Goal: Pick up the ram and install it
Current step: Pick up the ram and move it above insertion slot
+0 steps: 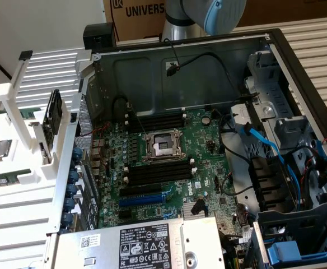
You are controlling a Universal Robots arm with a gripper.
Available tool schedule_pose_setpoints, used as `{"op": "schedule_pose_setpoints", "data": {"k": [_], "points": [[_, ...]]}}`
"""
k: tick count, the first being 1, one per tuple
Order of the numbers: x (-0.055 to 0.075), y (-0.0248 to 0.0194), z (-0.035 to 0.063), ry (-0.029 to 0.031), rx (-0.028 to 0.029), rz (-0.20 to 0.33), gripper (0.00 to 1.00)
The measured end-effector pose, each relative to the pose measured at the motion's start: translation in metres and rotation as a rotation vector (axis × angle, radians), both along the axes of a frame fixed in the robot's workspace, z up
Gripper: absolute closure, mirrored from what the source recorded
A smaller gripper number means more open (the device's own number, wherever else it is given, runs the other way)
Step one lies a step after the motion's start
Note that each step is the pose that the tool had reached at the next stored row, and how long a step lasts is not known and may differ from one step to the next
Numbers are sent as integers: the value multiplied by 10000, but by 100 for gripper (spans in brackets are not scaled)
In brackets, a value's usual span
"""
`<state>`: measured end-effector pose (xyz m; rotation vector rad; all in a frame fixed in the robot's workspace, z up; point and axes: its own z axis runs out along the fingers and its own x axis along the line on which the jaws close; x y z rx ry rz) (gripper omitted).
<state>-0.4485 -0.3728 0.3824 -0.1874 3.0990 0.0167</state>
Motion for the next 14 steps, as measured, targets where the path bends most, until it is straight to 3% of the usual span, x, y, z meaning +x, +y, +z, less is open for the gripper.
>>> {"op": "schedule_pose_setpoints", "data": {"k": [14], "points": [[0, 0, -11, 0, 0, 2534, 89]]}}
